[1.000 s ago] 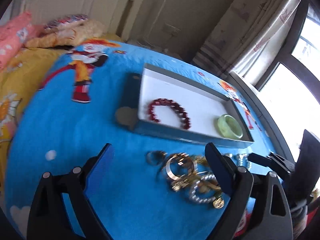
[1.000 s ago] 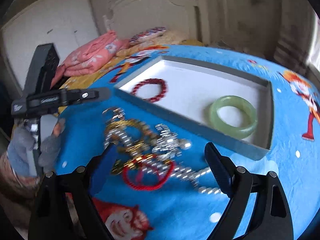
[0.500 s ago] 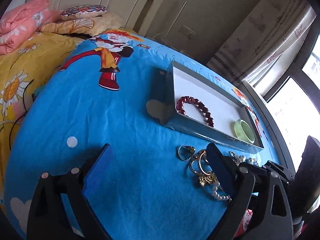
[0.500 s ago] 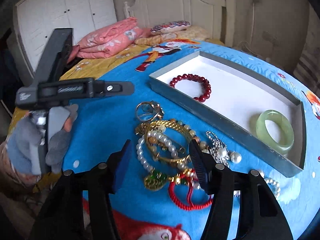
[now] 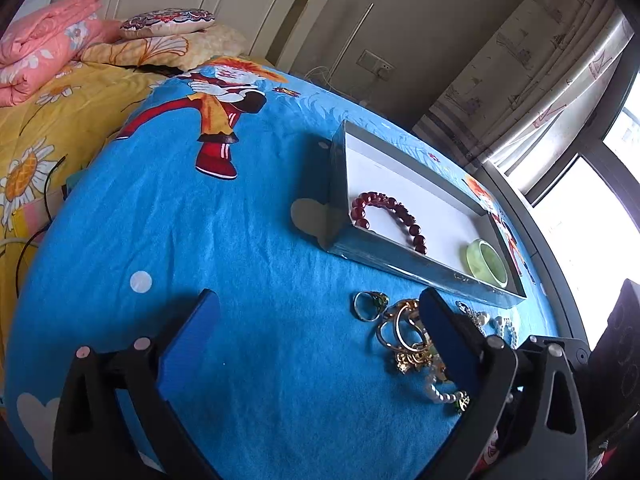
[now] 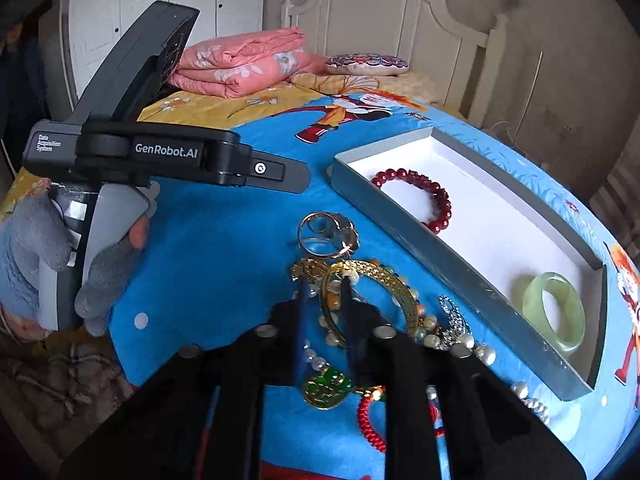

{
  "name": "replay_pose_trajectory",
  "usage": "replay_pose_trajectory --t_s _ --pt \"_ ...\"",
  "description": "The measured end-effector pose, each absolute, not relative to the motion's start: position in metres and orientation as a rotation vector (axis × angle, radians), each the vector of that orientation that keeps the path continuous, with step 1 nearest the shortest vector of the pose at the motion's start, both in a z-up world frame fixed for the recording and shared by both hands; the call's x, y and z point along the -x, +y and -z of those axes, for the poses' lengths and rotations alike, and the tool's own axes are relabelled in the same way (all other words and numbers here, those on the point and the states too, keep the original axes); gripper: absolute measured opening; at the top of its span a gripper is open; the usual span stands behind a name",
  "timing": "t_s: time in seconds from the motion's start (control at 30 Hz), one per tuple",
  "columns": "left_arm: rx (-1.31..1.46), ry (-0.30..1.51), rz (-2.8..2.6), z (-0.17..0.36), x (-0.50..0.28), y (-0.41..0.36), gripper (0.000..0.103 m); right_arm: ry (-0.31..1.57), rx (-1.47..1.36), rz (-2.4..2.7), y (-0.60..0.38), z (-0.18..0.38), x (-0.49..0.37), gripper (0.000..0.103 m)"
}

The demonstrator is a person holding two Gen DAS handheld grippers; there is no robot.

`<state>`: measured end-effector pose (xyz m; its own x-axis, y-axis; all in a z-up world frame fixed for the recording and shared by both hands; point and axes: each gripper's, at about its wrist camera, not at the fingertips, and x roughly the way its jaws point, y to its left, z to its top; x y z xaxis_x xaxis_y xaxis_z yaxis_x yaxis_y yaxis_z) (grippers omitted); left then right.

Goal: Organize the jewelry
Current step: 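Grasp the gold bangle with the right gripper while the left gripper grasps the gold ring, then carry the gold bangle and gold ring into the tray and release both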

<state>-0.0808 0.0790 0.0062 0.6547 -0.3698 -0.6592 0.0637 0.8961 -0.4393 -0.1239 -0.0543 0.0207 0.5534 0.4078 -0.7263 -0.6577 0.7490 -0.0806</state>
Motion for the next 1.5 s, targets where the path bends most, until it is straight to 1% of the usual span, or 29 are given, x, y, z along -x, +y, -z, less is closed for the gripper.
replay_pose_trajectory --t_s 0.07,0.1,0.2,0.5,0.63,0.8,0.83,0.9,0.97,1.03,1.07,1.1,1.5 --pt "0.401 0.825 0.255 -0.006 0.081 0.079 0.099 0.767 0.355 -0.63 -0.061 -0.018 0.122 0.01" --pt "0.401 0.825 0.255 -0.006 0.081 0.079 0.1 0.768 0.353 -0.626 -0.064 -0.018 0.122 0.007" --pt "0.403 0.825 0.256 -0.006 0.081 0.08 0.1 0.718 0.356 -0.611 -0.071 -0.025 0.13 0.006" --pt "0.398 0.817 0.273 -0.008 0.084 0.077 0.1 0.699 0.152 -0.644 -0.126 -0.043 0.145 0.006" --pt "0.274 0.785 0.315 -0.02 0.096 0.053 0.1 0.697 0.13 -0.633 -0.135 -0.044 0.151 0.007" --pt "0.178 0.828 0.354 -0.016 0.095 0.017 0.098 0.695 0.133 -0.635 -0.132 -0.037 0.149 0.007" --pt "0.154 0.828 0.343 -0.016 0.093 0.011 0.096 0.693 0.133 -0.635 -0.131 -0.037 0.15 0.007" --pt "0.144 0.847 0.354 -0.015 0.088 0.005 0.079 0.695 0.13 -0.635 -0.132 -0.035 0.152 0.007" --pt "0.127 0.87 0.36 -0.013 0.082 -0.001 0.074 0.698 0.124 -0.63 -0.133 -0.033 0.152 0.006" --pt "0.102 0.877 0.353 -0.011 0.081 -0.005 0.065 0.695 0.115 -0.628 -0.136 -0.034 0.153 0.006" --pt "0.099 0.883 0.365 -0.009 0.08 -0.006 0.05 0.692 0.111 -0.627 -0.137 -0.034 0.153 0.007" --pt "0.091 0.889 0.37 -0.007 0.08 -0.008 0.038 0.689 0.109 -0.627 -0.137 -0.035 0.154 0.007" --pt "0.122 0.77 0.4 -0.027 0.104 0.009 0.038 0.666 0.083 -0.627 -0.144 -0.042 0.156 0.007"
